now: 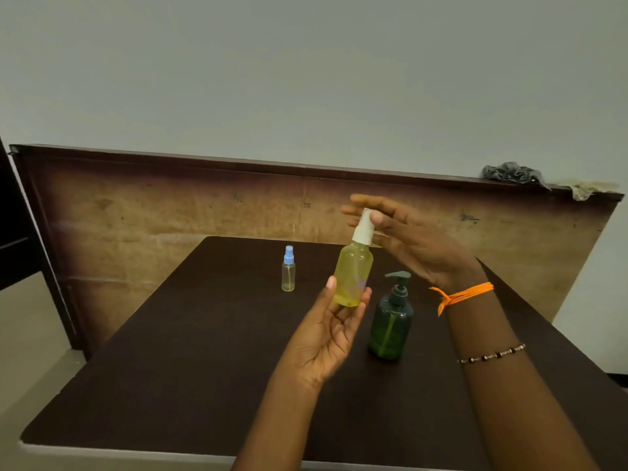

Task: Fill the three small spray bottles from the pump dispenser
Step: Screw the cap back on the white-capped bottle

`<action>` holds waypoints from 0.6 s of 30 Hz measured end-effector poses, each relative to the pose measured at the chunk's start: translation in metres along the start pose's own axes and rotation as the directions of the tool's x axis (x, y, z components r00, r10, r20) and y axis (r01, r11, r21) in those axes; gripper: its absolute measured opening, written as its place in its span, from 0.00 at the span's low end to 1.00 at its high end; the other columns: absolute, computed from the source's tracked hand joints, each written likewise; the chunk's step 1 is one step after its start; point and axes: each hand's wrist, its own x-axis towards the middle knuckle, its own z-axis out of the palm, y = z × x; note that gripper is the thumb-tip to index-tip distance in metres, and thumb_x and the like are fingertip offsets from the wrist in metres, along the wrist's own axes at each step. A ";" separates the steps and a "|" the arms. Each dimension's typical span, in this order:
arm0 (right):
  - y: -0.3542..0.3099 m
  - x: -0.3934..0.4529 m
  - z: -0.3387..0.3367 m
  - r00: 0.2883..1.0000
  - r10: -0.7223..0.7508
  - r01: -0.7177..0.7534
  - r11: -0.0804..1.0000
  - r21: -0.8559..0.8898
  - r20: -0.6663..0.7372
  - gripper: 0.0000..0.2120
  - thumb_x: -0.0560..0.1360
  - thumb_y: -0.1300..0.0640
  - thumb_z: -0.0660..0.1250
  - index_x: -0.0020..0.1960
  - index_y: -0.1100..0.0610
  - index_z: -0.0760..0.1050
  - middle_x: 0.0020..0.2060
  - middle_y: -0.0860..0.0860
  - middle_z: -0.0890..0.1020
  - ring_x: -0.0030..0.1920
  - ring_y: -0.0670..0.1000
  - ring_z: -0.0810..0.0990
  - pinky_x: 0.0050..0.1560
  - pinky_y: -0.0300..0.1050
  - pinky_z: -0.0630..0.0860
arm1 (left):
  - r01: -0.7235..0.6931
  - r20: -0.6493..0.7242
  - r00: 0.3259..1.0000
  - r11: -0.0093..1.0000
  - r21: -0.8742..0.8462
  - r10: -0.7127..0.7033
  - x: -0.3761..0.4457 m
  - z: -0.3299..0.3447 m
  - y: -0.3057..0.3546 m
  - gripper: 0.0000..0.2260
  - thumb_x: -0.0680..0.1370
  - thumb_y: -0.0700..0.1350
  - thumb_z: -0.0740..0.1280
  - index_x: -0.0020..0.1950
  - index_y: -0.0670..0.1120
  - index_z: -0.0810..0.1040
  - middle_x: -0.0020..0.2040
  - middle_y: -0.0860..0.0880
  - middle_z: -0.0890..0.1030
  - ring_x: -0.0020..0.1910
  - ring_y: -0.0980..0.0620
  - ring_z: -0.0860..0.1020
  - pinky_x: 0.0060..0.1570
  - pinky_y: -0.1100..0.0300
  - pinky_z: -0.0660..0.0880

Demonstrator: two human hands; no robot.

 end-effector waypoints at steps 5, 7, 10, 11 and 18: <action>0.009 0.000 0.005 0.999 -0.024 0.033 0.967 0.252 -0.039 0.15 0.61 0.59 0.72 0.48 0.58 0.82 0.44 0.55 0.85 0.48 0.51 0.83 0.46 0.40 0.79 | 0.003 0.029 1.000 0.998 0.057 -0.005 0.001 0.004 -0.002 0.35 0.47 0.39 0.84 0.51 0.31 0.80 0.48 0.34 0.82 0.42 0.44 0.84 0.36 0.57 0.81; 0.013 0.002 0.011 0.981 -0.004 0.042 0.981 0.188 -0.195 0.15 0.58 0.60 0.74 0.44 0.59 0.77 0.36 0.50 0.83 0.39 0.47 0.82 0.42 0.38 0.79 | -0.067 0.020 0.998 0.990 0.120 0.066 0.001 0.005 -0.005 0.35 0.49 0.38 0.83 0.53 0.33 0.77 0.51 0.34 0.81 0.47 0.43 0.83 0.41 0.56 0.81; 0.017 0.000 0.016 0.957 -0.008 0.050 0.989 0.140 -0.290 0.16 0.59 0.56 0.73 0.45 0.58 0.73 0.34 0.49 0.80 0.39 0.47 0.78 0.42 0.38 0.77 | -0.101 0.000 0.995 0.976 0.195 0.102 -0.001 0.006 -0.006 0.23 0.63 0.42 0.75 0.55 0.36 0.75 0.48 0.37 0.83 0.44 0.46 0.84 0.42 0.59 0.81; 0.017 -0.002 0.015 0.970 0.001 0.050 0.977 0.205 -0.242 0.16 0.63 0.54 0.70 0.48 0.59 0.75 0.38 0.50 0.82 0.42 0.49 0.79 0.44 0.39 0.78 | -0.092 -0.001 0.996 0.977 0.193 0.094 -0.002 0.008 -0.006 0.20 0.67 0.44 0.70 0.55 0.36 0.76 0.46 0.38 0.83 0.41 0.48 0.84 0.40 0.60 0.81; 0.017 -0.008 0.010 0.996 -0.041 0.070 0.894 0.443 -0.074 0.21 0.62 0.57 0.75 0.53 0.61 0.80 0.48 0.56 0.84 0.51 0.51 0.82 0.48 0.41 0.78 | -0.073 0.031 0.997 0.953 0.294 0.067 -0.006 0.016 0.001 0.18 0.69 0.46 0.66 0.56 0.37 0.75 0.44 0.40 0.83 0.40 0.50 0.83 0.40 0.63 0.80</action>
